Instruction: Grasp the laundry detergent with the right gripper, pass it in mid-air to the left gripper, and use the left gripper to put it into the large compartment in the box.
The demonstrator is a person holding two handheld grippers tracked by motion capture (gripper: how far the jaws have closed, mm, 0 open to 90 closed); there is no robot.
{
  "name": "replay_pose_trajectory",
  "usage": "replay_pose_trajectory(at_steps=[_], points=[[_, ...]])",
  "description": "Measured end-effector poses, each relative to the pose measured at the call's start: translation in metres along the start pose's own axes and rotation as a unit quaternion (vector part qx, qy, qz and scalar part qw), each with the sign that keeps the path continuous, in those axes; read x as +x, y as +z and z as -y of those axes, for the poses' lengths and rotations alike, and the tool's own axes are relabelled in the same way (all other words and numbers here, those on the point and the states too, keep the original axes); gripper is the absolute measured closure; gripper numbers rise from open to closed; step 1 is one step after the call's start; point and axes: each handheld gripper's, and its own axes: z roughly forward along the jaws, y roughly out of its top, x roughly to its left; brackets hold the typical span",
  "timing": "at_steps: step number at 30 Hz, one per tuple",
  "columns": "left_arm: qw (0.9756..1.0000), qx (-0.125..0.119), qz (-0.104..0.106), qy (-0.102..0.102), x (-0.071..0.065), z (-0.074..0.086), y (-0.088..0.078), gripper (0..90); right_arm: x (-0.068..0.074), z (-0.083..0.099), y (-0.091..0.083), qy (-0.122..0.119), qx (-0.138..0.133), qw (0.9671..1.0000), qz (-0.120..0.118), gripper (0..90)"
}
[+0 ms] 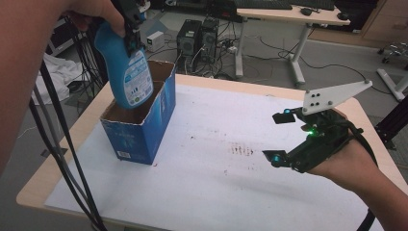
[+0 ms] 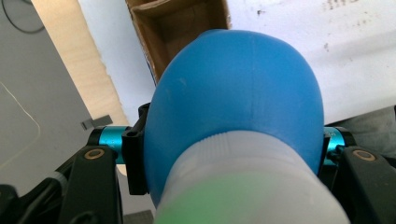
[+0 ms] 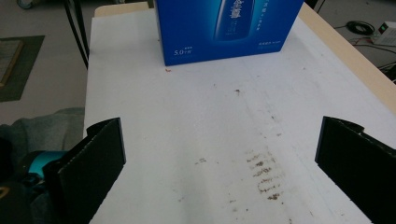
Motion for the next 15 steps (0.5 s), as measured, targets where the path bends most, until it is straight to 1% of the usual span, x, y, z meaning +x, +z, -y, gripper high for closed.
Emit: replay_pose_trajectory(at_steps=[1, 3, 4, 5, 6, 9, 10, 13, 15], points=[[1.0000, 0.004, 0.000, -0.001, 0.001, -0.001, 0.004, 37.8, 0.000, 0.000, 0.000, 0.000, 0.000, 1.0000, 0.001, 0.8], [0.9999, 0.014, -0.003, 0.005, 0.002, -0.004, 0.013, 37.8, 0.000, 0.001, 0.000, 0.000, 0.001, 1.0000, 0.001, 0.8], [0.9998, 0.017, -0.004, 0.010, 0.002, -0.005, 0.019, 37.8, 0.000, 0.002, 0.000, 0.001, 0.002, 1.0000, 0.003, 0.8], [0.9998, 0.017, -0.004, 0.011, 0.002, -0.006, 0.022, 37.8, 0.000, 0.002, 0.000, 0.002, 0.001, 1.0000, 0.002, 0.8], [0.9995, 0.022, -0.005, 0.021, 0.003, -0.008, 0.027, 37.8, 0.000, 0.003, 0.000, 0.002, 0.001, 1.0000, 0.002, 0.8], [0.9988, 0.028, -0.003, 0.040, 0.004, -0.011, 0.044, 37.8, 0.000, 0.005, -0.001, 0.005, 0.002, 1.0000, 0.005, 0.8], [0.9983, 0.030, -0.002, 0.050, 0.005, -0.012, 0.050, 37.8, 0.000, 0.005, -0.001, 0.006, 0.001, 1.0000, 0.006, 0.8], [0.9969, 0.042, -0.003, 0.067, 0.005, -0.014, 0.067, 37.8, 0.000, 0.006, -0.003, 0.006, 0.002, 0.9999, 0.008, 0.8], [0.9957, 0.047, -0.005, 0.080, 0.005, -0.014, 0.077, 37.8, 0.001, 0.007, -0.004, 0.010, 0.002, 0.9999, 0.009, 0.8]])
